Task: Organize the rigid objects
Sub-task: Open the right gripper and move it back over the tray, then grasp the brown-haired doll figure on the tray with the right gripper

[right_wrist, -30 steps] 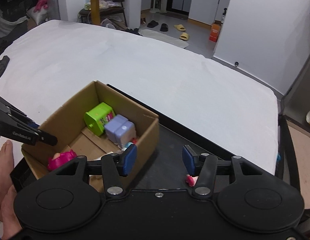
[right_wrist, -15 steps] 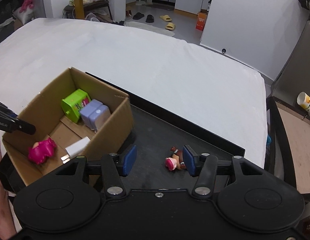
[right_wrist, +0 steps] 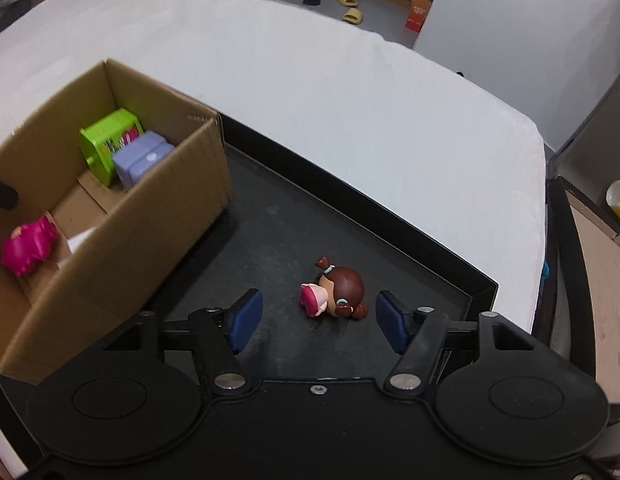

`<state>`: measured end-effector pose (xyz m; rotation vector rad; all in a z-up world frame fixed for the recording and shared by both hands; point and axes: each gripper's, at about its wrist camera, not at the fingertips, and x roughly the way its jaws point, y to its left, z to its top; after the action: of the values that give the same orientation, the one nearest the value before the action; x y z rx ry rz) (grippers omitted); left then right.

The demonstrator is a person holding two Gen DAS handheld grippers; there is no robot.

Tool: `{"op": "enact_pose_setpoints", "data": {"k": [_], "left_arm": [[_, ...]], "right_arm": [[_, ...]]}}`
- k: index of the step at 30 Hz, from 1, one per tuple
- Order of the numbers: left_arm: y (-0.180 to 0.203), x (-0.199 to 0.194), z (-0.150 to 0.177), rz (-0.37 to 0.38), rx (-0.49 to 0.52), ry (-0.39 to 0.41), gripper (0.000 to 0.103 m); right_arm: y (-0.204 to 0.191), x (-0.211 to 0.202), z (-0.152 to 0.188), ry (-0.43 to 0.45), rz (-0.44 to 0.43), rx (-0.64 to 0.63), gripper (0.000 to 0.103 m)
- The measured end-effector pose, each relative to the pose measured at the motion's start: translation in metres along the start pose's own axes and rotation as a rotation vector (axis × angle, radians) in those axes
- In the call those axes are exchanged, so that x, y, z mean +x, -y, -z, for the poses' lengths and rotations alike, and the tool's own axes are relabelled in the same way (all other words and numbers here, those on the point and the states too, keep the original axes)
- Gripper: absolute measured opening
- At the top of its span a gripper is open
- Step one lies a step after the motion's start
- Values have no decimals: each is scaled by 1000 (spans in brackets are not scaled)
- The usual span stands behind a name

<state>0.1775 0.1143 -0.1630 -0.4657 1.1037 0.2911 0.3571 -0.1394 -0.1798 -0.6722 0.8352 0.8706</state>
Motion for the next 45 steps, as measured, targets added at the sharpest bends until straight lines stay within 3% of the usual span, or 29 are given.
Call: {"op": "enact_pose_setpoints", "data": {"k": [18,20,22,30,45], "left_arm": [[-1,0,2,0,0,3,16],[0,0,2,1,1,5,16],[-1,0,2,1,0,3,16],[2,-1,1,-5,-2,2,16],[1,-1,1,-6,0,3,16]], "right_arm": [[1,42,-15,-67,11,-48,66],[0,45,-13,-74,10,-39,60],[1,49,-15,-95,2,-27,45],[-3,31,-9,-80,-18,-13,44],[-16,-28,-15,-51,24,36,44]]}}
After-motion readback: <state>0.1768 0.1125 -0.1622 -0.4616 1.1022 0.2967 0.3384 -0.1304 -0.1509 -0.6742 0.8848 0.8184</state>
